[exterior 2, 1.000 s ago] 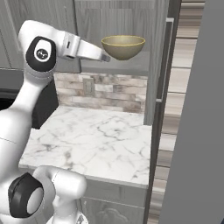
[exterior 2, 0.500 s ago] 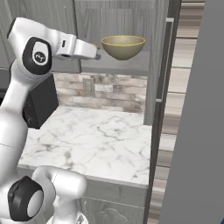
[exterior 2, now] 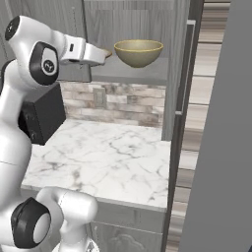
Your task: Move the bowls from the cabinet to the plates on the dining table.
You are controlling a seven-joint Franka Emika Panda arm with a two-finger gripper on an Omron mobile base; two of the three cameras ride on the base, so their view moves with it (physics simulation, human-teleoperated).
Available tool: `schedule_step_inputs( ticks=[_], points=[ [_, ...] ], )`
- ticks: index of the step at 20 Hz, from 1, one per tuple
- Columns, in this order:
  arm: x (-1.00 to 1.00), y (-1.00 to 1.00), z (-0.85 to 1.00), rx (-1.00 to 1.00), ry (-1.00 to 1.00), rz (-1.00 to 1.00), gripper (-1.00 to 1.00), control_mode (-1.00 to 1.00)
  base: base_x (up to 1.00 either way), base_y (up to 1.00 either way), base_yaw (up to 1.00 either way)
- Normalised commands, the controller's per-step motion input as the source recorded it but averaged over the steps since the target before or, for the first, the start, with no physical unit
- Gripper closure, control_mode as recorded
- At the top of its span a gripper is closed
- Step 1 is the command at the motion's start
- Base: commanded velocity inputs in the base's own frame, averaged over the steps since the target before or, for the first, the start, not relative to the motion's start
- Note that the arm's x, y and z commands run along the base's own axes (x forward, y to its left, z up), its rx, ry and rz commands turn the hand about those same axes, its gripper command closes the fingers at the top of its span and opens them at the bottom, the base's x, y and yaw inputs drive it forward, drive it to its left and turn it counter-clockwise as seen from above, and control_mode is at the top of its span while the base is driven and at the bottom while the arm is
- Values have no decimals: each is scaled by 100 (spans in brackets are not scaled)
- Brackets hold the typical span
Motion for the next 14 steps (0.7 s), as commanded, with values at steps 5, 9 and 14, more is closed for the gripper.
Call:
schedule_step_inputs(
  ticks=[5,9,14],
  points=[
    [6,29,0,6,0,17,-100,-100,0,0,0],
    [4,24,0,6,0,13,-100,-100,0,0,0],
    [1,20,1,5,0,9,-100,-100,0,0,0]
  ],
)
